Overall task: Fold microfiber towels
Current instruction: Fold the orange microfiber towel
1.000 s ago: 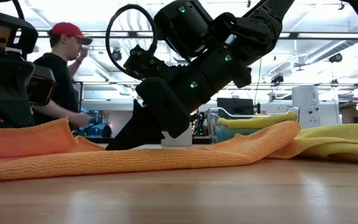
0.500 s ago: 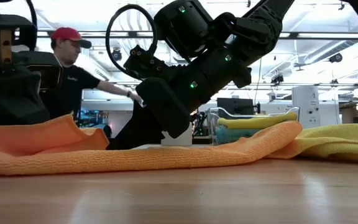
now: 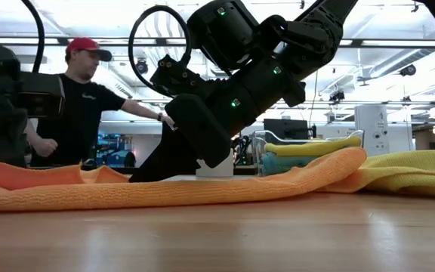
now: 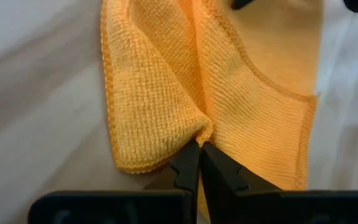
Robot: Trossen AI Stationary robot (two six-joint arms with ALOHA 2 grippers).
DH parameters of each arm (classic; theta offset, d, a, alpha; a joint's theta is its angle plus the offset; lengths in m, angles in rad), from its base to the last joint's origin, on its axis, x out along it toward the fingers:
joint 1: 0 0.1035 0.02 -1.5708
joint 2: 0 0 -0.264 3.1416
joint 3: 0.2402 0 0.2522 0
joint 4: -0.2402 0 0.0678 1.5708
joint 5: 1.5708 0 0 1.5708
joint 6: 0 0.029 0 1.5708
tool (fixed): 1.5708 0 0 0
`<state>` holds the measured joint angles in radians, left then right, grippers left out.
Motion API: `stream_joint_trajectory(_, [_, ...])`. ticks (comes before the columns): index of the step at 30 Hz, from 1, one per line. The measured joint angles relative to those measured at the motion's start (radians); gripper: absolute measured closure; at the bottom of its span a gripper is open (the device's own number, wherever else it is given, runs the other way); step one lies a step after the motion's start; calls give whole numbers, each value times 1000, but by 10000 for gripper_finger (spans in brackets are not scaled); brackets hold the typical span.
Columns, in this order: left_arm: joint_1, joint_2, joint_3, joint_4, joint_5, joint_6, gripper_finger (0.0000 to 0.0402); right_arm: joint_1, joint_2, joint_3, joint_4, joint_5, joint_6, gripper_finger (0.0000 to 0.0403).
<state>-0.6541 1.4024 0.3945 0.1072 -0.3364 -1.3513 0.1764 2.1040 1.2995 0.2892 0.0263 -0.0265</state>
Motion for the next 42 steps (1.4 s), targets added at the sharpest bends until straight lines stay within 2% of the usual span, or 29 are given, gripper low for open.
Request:
stream_joint_trajectory(11, [0, -74, 9, -100, 9, 63, 401, 0, 0, 0, -1, 0, 0, 360])
stream_joint_trajectory(20, [1, -168, 74, -366, 21, 45, 402, 0, 0, 0, -2, 0, 0, 360])
stream_joint_trajectory(28, [2, -233, 79, -604, 29, -61, 402, 0, 0, 0, -8, -1, 0, 360])
stream_joint_trajectory(31, [5, -240, 79, -648, 29, -94, 402, 0, -1, 0, -9, -1, 0, 360])
stream_joint_trajectory(35, [4, -242, 82, -638, 73, -127, 402, 0, -8, 0, -44, 0, -20, 360])
stream_joint_trajectory(42, [5, -250, 82, -641, 93, -135, 394, -6, -11, 3, -115, -1, -23, 360])
